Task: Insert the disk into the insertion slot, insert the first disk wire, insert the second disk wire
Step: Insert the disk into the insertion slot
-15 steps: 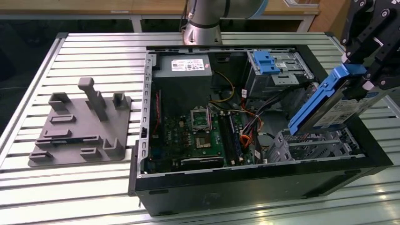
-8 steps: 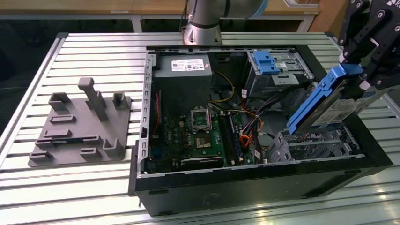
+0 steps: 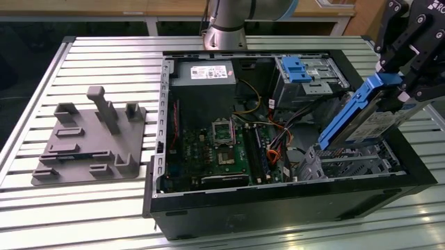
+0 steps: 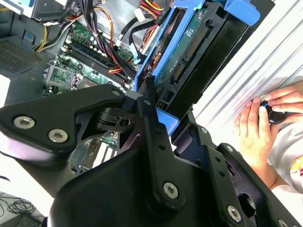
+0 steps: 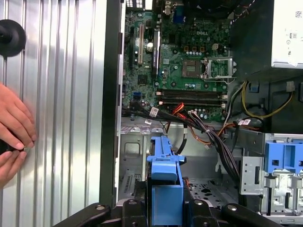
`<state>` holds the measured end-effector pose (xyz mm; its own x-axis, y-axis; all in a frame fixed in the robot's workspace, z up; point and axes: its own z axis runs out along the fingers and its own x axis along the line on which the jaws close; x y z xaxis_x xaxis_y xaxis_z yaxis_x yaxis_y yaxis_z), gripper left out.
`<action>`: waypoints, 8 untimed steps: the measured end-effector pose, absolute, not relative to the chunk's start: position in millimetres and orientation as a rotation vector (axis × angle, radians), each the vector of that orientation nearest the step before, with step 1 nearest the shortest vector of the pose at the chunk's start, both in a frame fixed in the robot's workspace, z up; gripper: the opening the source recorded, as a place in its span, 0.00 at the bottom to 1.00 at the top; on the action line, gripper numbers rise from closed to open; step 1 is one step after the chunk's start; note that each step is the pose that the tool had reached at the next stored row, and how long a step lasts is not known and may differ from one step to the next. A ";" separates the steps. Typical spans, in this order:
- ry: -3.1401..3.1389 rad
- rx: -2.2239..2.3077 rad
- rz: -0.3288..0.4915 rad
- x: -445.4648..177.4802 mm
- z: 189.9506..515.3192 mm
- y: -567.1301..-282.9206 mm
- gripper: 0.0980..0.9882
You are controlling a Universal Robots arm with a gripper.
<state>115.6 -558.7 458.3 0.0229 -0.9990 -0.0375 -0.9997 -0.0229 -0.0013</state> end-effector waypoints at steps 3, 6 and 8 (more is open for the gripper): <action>2.177 -2.227 0.040 115.5 457.2 -558.7 0.30; 2.179 -2.225 0.040 115.1 456.3 -558.8 0.30; 2.181 -2.223 0.040 114.8 455.6 -558.9 0.30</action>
<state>114.8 -558.9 455.6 0.0193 -0.9991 -0.0374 -0.9998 -0.0193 -0.0012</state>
